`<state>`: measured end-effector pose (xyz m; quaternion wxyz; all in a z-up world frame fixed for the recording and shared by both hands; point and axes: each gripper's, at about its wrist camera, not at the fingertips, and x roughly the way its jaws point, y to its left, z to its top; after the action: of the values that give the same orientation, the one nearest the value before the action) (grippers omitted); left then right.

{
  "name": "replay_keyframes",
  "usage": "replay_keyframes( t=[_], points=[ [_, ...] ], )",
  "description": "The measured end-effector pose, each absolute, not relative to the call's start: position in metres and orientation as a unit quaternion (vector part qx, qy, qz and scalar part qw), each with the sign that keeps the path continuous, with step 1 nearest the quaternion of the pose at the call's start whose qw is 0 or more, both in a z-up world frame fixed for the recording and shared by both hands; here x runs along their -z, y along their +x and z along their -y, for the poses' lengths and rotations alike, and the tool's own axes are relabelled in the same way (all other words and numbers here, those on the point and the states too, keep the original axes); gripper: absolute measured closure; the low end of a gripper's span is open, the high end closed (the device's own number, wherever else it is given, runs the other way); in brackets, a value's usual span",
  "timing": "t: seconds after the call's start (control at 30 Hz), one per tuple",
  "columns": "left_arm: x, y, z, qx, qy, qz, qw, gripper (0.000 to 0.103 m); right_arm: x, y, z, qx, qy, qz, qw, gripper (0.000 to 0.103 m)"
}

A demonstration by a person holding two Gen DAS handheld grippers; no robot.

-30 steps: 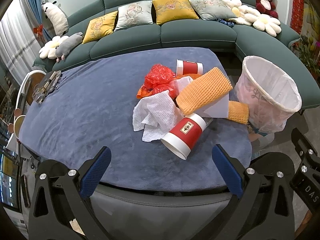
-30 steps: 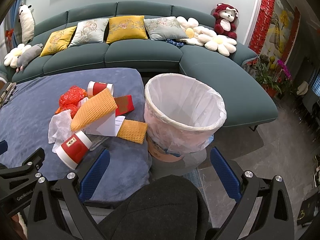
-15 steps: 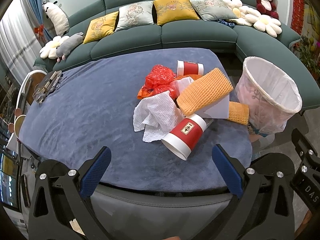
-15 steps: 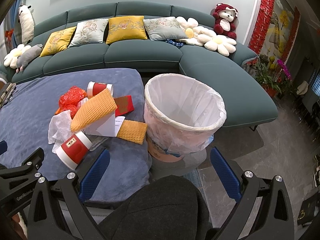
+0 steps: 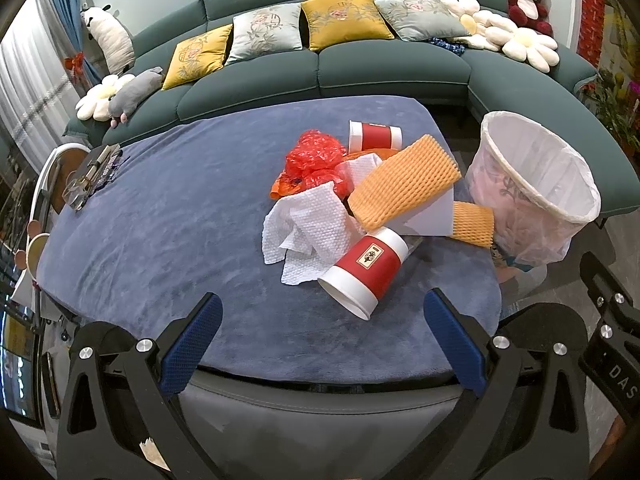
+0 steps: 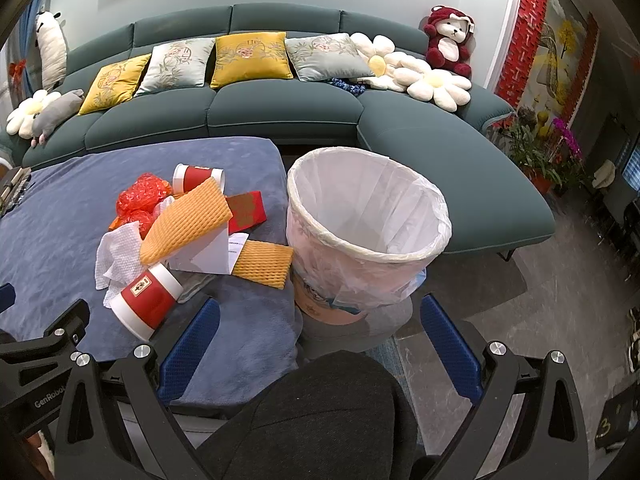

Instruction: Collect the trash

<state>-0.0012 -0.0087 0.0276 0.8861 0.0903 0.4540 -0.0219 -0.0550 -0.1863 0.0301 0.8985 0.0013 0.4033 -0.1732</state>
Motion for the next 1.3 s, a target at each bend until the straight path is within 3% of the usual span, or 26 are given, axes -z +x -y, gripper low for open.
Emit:
replay_keyframes(
  t=[0.77, 1.07, 1.3],
  points=[
    [-0.014, 0.004, 0.000, 0.048, 0.088, -0.449, 0.888, 0.007, -0.025, -0.050, 0.194, 0.188, 0.003, -0.401, 0.897, 0.007],
    [0.018, 0.020, -0.014, 0.093, 0.043, -0.470, 0.876, 0.007, -0.001, -0.034, 0.190, 0.185, 0.008, -0.418, 0.889, 0.007],
    [0.048, 0.040, 0.000, 0.127, 0.080, -0.465, 0.872, 0.007, 0.012, -0.012, 0.183, 0.171, 0.004, -0.429, 0.887, 0.007]
  ],
)
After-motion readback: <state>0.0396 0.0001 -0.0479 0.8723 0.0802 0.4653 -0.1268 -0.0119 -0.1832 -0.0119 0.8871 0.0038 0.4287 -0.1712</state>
